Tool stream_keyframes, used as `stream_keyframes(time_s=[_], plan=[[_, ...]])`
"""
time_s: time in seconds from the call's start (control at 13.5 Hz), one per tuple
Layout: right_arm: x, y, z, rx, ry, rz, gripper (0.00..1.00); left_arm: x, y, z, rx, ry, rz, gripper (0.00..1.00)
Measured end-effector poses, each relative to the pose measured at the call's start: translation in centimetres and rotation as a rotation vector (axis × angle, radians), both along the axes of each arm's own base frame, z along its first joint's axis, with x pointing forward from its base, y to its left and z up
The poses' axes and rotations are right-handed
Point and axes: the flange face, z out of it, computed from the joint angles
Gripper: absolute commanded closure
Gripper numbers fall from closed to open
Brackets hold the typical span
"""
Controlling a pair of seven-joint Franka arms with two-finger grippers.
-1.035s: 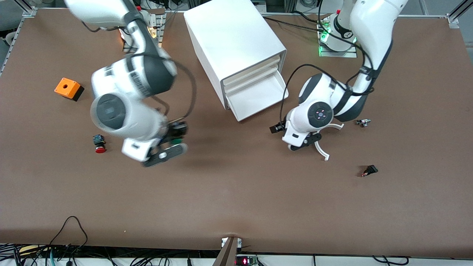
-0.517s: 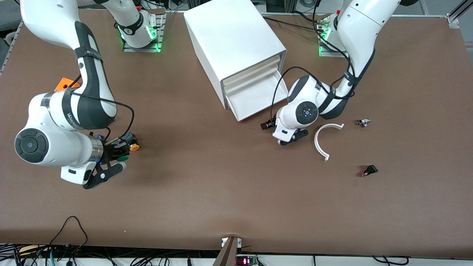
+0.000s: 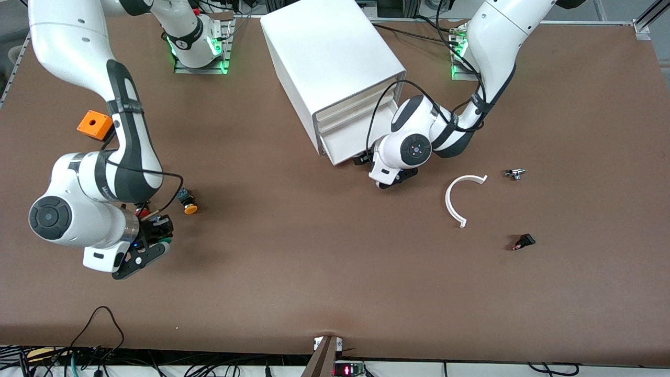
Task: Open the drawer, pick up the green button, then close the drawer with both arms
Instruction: 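Carry the green button away while the left gripper pushes the drawer, then place the green button beside the red button with the right gripper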
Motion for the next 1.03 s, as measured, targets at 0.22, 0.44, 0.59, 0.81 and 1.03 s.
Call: stream_keyframes(time_s=[0.22,0.44,0.59,0.81,1.03], plan=[[-1.3,-3.6,-6.7,-0.008,-0.073,0.024,1.0,-1.4,-1.1,0.0,-0.011,0.023,-0.018,0.0],[-3.6,-6.5,-11.1,-0.014,-0.083,0.01,1.0,-2.2,-1.7,-0.1,-0.015,0.033,-0.032,0.0],[-4.2,-6.8,-11.7,-0.008,-0.083,-0.002,0.84,-2.7,-2.1,-0.1,-0.022,0.048,-0.03,0.0],[-4.4,-6.7,-11.6,0.001,-0.08,-0.01,0.0,-3.6,-2.6,-0.2,-0.026,0.062,-0.041,0.0],[-4.2,-6.4,-9.3,0.009,-0.093,-0.019,0.0,-4.5,-3.2,-0.4,-0.026,0.083,-0.03,0.0]])
